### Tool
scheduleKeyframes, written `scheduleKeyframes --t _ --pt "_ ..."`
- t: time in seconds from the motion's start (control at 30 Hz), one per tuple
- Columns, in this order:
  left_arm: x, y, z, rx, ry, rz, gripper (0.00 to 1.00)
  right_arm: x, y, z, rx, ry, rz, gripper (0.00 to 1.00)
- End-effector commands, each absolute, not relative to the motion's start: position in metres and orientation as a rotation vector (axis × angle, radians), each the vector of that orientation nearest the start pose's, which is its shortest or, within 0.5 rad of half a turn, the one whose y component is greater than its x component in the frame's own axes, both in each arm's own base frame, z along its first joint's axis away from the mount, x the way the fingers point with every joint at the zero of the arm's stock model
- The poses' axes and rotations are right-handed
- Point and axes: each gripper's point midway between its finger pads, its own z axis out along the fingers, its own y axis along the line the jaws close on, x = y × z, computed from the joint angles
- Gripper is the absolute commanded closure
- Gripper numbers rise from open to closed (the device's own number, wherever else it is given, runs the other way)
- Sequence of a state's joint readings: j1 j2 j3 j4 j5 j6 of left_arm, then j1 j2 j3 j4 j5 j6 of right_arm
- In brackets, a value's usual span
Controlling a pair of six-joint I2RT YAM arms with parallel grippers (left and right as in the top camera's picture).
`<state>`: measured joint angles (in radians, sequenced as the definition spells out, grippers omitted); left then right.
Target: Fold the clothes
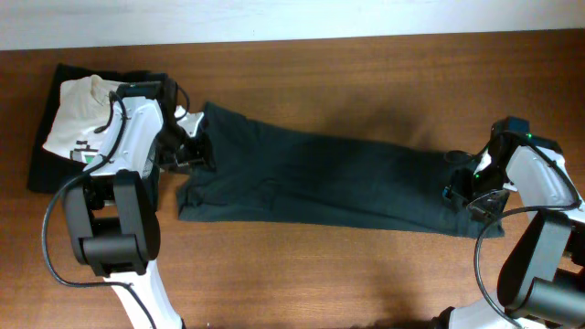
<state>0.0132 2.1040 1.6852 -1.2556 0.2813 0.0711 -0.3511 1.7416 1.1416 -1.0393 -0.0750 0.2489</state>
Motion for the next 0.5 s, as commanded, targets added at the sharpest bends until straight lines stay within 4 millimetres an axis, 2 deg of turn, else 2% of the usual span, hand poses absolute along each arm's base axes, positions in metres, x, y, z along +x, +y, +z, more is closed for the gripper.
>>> scheduleKeyframes --t 0.0,0.03,0.07,0.1,0.13,0.17,0.3,0.37,0.47 --pt "0.381 -0.027 0.059 0.171 3.225 -0.178 0.53 0.278 -0.090 0.047 1.000 3.004 0.113 0.21" --pt "0.378 -0.021 0.058 0.164 3.241 -0.103 0.42 0.279 -0.091 0.047 1.014 2.993 0.112 0.20" --pt "0.378 -0.025 0.059 0.160 3.240 -0.137 0.14 0.281 -0.091 0.047 1.010 2.985 0.112 0.19" --pt "0.378 -0.034 0.060 0.159 3.232 -0.226 0.01 0.285 -0.093 0.047 1.005 2.971 0.111 0.19" --pt "0.379 -0.035 0.059 0.172 3.229 -0.234 0.01 0.287 -0.093 0.047 1.002 2.962 0.111 0.18" --pt "0.373 -0.029 0.059 0.216 3.254 -0.188 0.09 0.287 -0.093 0.047 1.002 2.961 0.111 0.17" --pt "0.357 -0.024 0.055 0.180 3.323 -0.152 0.10 0.287 -0.093 0.047 1.003 2.964 0.111 0.16" --pt "0.347 -0.023 0.044 0.180 3.354 -0.154 0.25 0.287 -0.093 0.047 1.002 2.963 0.111 0.16" --pt "0.338 -0.017 0.030 0.187 3.377 -0.100 0.25 0.287 -0.092 0.047 1.002 2.964 0.123 0.16"
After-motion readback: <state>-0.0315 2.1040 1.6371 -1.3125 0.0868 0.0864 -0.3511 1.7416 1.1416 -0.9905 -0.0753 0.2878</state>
